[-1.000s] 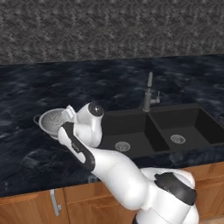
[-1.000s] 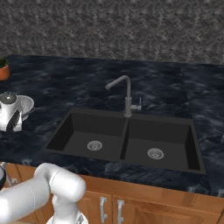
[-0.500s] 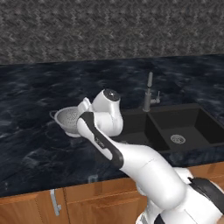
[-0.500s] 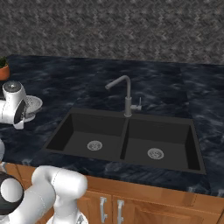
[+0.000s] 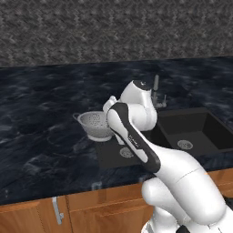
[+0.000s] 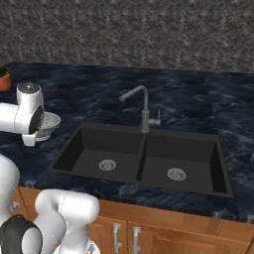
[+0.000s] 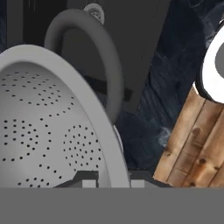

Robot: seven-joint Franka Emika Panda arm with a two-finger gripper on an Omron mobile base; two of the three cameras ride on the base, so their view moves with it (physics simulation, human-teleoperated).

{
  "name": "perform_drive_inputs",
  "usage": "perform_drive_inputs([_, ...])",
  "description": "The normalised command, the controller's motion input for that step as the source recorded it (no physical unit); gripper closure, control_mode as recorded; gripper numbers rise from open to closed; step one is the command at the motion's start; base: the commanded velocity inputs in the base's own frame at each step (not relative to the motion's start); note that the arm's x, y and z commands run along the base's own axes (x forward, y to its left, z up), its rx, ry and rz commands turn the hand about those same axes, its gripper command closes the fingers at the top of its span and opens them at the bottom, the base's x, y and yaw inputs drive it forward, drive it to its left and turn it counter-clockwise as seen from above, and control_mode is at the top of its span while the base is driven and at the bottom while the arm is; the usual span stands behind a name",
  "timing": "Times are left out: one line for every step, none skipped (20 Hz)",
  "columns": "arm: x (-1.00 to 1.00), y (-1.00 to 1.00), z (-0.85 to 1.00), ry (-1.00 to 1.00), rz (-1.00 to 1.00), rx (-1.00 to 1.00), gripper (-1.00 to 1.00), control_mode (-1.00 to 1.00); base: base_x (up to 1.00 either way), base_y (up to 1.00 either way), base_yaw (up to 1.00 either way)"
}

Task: Place the bowl in the left basin and the colander in the right basin of the sink.

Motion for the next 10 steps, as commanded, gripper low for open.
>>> perform_drive_inputs([-0.39, -0.76, 0.11, 0.07, -0.08, 0.0, 1.0, -1.0, 0.0, 0.0, 0.0])
perform_drive_inputs([-0.38, -0.74, 0.06, 0.05, -0.08, 0.0, 1.0, -1.0, 0.0, 0.0, 0.0])
perform_drive_inputs([-0.33, -0.71, 0.0, 0.02, -0.08, 0.0, 1.0, -1.0, 0.0, 0.0, 0.0])
perform_drive_inputs([-0.32, -0.68, 0.0, 0.0, -0.08, 0.0, 1.0, -1.0, 0.0, 0.0, 0.0])
perform_drive_inputs([-0.34, -0.66, 0.0, 0.0, -0.08, -0.01, 1.0, -1.0, 0.0, 0.0, 0.0])
perform_drive_inputs([-0.31, -0.65, 0.0, 0.0, -0.08, -0.03, 1.0, -1.0, 0.0, 0.0, 0.0])
perform_drive_inputs([-0.31, -0.65, 0.0, 0.0, -0.08, -0.03, 1.0, -1.0, 0.0, 0.0, 0.0])
perform_drive_inputs([-0.29, -0.69, 0.0, 0.0, -0.08, -0.03, 1.0, -1.0, 0.0, 0.0, 0.0])
perform_drive_inputs([-0.26, -0.69, 0.0, 0.0, -0.07, -0.03, 1.0, -1.0, 0.0, 0.0, 0.0])
perform_drive_inputs([-0.26, -0.69, 0.0, 0.0, -0.07, -0.04, 1.0, -1.0, 0.0, 0.0, 0.0])
